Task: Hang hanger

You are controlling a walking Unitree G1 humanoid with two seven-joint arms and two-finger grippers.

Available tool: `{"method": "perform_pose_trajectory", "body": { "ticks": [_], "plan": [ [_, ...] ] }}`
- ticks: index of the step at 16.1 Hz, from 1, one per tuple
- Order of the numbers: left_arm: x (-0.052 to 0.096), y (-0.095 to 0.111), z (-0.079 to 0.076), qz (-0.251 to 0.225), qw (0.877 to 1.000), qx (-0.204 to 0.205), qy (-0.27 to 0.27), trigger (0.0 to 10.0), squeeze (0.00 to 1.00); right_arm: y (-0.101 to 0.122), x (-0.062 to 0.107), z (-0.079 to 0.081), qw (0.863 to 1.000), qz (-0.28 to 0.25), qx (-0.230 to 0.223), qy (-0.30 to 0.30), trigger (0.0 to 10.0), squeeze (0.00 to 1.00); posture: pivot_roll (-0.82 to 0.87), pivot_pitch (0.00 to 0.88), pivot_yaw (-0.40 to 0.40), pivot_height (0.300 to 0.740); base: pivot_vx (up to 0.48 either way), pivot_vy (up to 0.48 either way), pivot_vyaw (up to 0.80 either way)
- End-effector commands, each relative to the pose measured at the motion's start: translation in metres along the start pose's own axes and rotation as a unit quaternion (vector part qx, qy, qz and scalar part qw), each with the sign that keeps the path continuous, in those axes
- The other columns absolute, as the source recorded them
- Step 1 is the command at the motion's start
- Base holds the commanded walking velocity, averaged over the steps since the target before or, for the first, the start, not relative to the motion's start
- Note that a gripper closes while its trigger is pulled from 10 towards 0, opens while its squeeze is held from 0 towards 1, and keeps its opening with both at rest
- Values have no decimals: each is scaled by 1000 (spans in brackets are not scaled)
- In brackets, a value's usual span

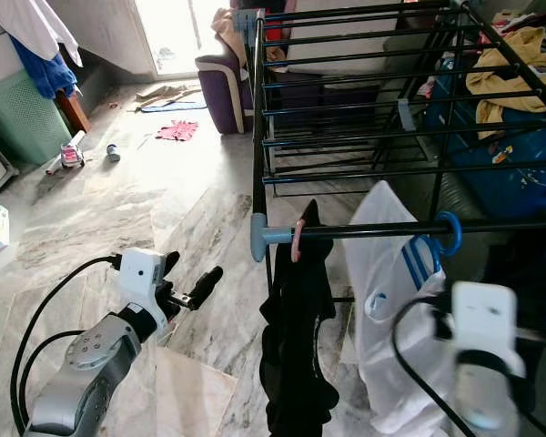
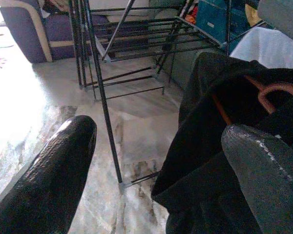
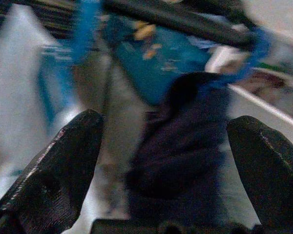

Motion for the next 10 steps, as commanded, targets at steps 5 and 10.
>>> {"method": "perform_pose_trajectory", "body": {
  "ticks": [5, 10],
  "plan": [
    [-1, 1, 1, 10, 1000, -5, -16, 10000, 0, -13, -4, -38, 996, 26, 22, -83, 10000, 965, -174, 38, 112, 740, 0, 0, 0],
    [-4, 3, 0, 19, 998, -30, -46, 10000, 0, -36, -47, -45, 995, 88, 19, -52, 10000, 0, -149, 62, 114, 740, 0, 0, 0]
  ]
}}
Point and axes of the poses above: a point about 5 cm out from each wrist's last joint towards the gripper, its own x axis pointing back from the gripper into the wrist, its own y axis along the axis of the wrist's last joint, z = x × y, the point moved 1 cm from there along -x, pointing out of the wrist towards the gripper, and after that the axes turned 4 degrees about -x, right-handed, at the moved point
